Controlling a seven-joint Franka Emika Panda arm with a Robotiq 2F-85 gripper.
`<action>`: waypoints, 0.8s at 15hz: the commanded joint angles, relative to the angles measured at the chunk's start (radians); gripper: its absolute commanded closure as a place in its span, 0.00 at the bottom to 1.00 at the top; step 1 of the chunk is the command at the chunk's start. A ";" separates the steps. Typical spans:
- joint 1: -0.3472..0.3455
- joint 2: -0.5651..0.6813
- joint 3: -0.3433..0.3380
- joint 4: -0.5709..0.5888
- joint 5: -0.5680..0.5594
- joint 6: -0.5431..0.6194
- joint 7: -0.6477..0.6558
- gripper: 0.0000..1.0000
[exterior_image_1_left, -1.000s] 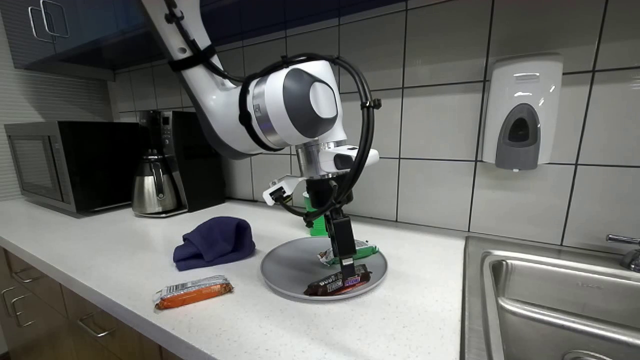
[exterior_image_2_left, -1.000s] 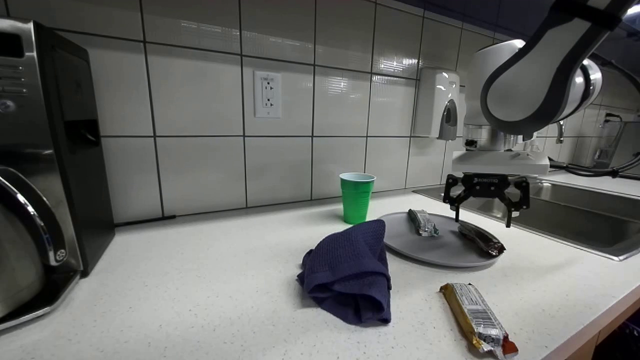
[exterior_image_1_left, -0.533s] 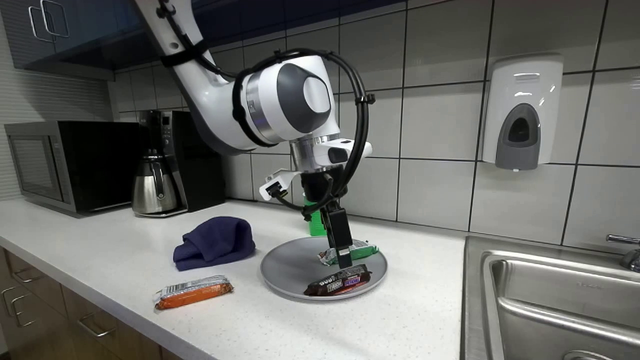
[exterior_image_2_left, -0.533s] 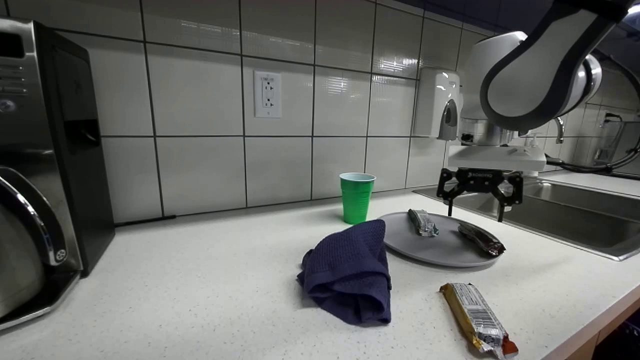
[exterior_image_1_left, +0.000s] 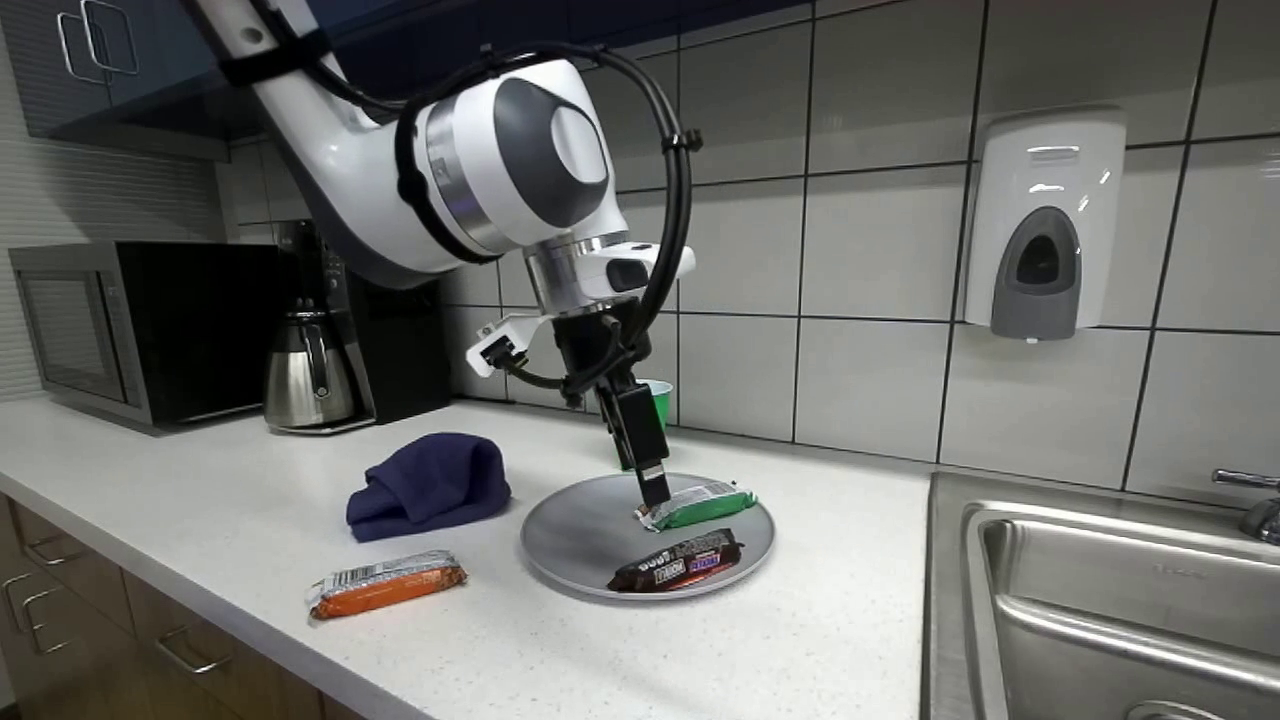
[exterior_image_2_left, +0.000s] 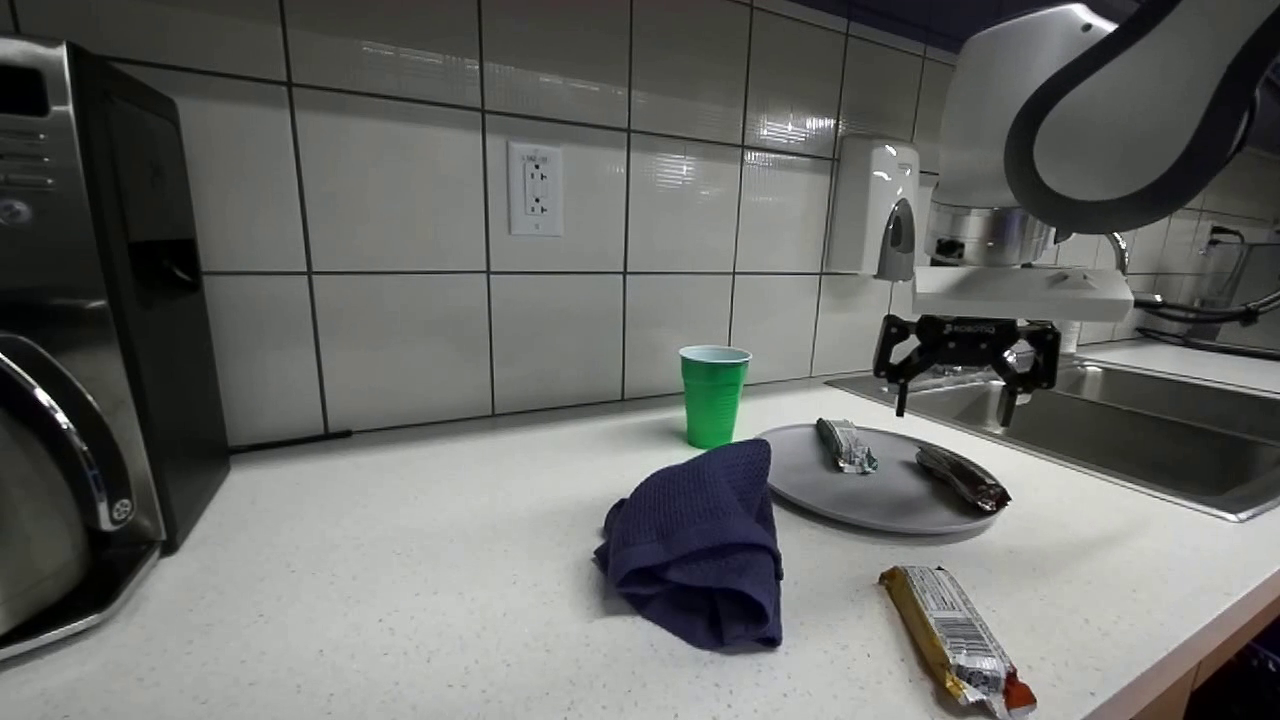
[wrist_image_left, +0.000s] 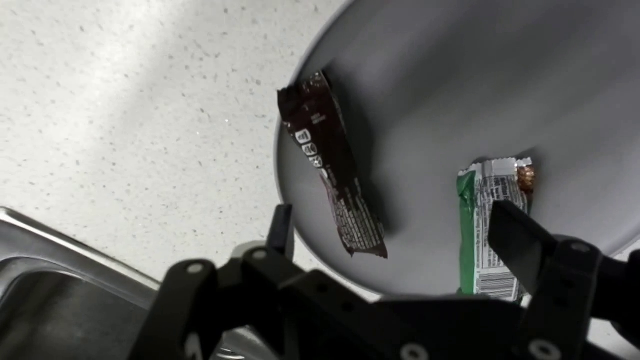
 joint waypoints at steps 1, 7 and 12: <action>-0.010 -0.092 0.056 -0.100 -0.004 0.026 0.035 0.00; -0.003 -0.138 0.142 -0.190 0.109 0.063 0.038 0.00; 0.044 -0.113 0.195 -0.209 0.340 0.098 -0.026 0.00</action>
